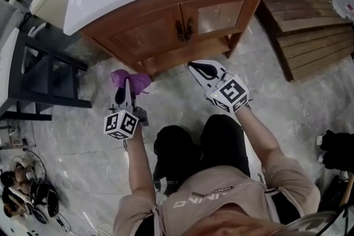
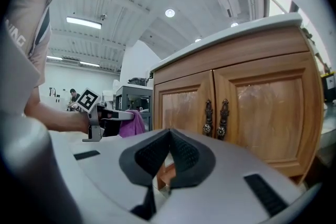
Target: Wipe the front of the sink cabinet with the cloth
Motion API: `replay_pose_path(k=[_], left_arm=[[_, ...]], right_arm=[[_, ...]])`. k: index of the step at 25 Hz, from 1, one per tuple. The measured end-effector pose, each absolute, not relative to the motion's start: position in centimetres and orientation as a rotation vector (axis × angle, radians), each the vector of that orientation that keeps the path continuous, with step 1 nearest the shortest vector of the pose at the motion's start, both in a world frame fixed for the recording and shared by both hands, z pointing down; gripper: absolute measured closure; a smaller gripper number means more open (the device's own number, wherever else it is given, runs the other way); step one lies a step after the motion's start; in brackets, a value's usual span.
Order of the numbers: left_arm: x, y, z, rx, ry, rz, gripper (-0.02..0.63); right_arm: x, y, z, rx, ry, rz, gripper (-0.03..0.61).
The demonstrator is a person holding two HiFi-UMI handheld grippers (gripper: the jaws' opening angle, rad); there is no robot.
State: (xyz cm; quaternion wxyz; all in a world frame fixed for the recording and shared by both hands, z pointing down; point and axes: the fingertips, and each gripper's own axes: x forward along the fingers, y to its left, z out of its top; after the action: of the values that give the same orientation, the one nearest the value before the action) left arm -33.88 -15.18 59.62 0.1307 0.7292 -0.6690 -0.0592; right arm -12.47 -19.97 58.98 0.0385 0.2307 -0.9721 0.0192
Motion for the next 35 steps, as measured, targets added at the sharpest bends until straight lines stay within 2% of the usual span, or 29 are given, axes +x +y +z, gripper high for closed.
replay_pose_path(k=[26,35], left_arm=[[-39.1,-22.8,48.1,2.255,-2.096,-0.093,0.577],[-38.7,-24.3,47.3,2.273,-2.138,-0.117,0.577]], right_arm=[[-9.1,-17.5,59.5,0.723,-2.959,0.050,0.568],[-7.2,-16.8,60.0,0.794,-2.946,0.034,0.568]])
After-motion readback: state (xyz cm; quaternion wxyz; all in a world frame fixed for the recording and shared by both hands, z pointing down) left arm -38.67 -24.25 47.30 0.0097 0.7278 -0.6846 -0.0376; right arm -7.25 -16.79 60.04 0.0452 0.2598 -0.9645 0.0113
